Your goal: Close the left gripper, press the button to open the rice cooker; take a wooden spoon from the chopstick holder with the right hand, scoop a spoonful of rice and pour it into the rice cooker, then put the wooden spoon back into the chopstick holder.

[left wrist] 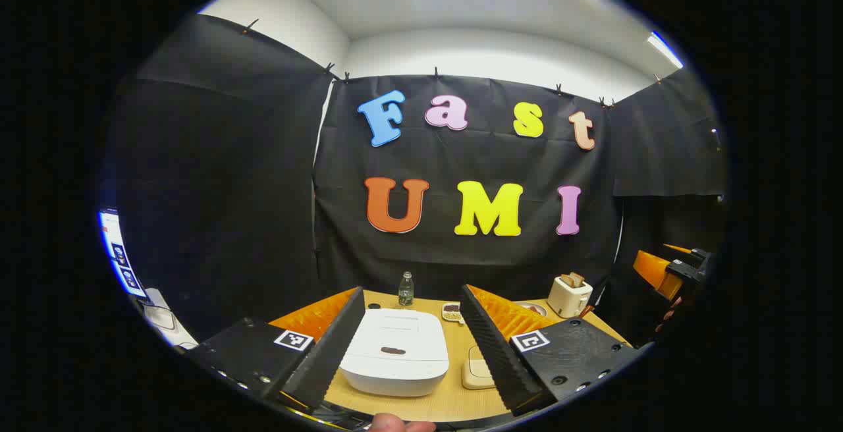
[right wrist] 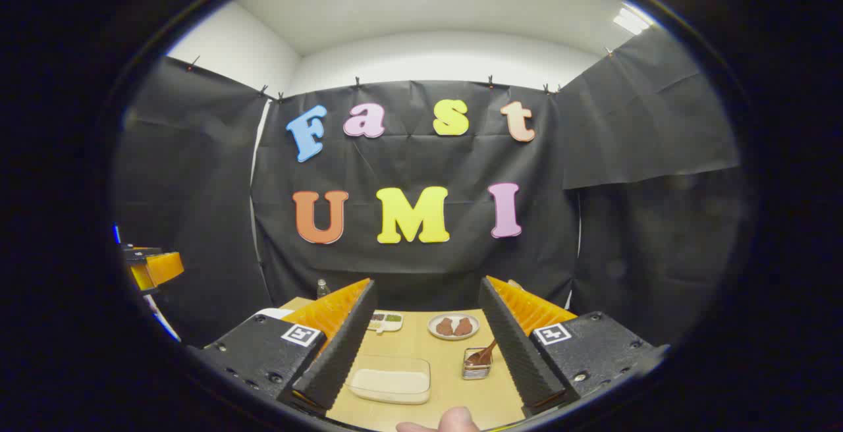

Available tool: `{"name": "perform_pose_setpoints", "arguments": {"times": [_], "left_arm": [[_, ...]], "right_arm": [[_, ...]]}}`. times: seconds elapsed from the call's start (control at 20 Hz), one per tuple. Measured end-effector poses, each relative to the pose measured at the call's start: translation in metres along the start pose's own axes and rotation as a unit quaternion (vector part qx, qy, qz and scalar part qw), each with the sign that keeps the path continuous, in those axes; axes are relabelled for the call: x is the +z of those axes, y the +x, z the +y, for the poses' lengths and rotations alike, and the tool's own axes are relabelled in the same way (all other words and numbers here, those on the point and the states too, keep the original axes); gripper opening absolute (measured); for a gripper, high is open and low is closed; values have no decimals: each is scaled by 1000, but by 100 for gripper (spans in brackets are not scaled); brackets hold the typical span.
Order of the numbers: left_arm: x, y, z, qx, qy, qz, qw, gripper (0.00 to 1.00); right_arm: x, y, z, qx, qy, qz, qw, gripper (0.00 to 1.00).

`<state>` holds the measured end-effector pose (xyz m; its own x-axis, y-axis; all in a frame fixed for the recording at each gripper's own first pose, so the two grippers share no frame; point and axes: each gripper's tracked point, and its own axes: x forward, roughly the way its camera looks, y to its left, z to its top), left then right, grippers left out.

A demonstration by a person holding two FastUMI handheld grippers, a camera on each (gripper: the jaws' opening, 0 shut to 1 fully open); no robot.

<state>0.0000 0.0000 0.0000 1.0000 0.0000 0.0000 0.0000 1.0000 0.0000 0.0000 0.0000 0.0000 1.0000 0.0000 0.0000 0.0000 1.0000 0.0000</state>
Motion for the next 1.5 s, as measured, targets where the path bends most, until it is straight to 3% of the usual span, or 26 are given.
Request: {"name": "perform_pose_setpoints", "arguments": {"times": [0.25,1.15,1.25,1.45,1.5], "left_arm": [[-4,2,1,-10,8,11,1000,94],[-9,1,1,-6,13,23,1000,94],[-12,1,0,-7,12,30,999,94],[-27,6,-1,-7,9,63,998,93],[-31,10,-3,-9,8,70,997,90]], "right_arm": [[-3,4,5,2,5,2,1000,96],[-6,16,2,2,10,6,1000,100],[-8,19,4,8,11,8,1000,96],[-12,33,4,14,13,12,1000,100],[-11,37,2,14,12,11,1000,96]]}}
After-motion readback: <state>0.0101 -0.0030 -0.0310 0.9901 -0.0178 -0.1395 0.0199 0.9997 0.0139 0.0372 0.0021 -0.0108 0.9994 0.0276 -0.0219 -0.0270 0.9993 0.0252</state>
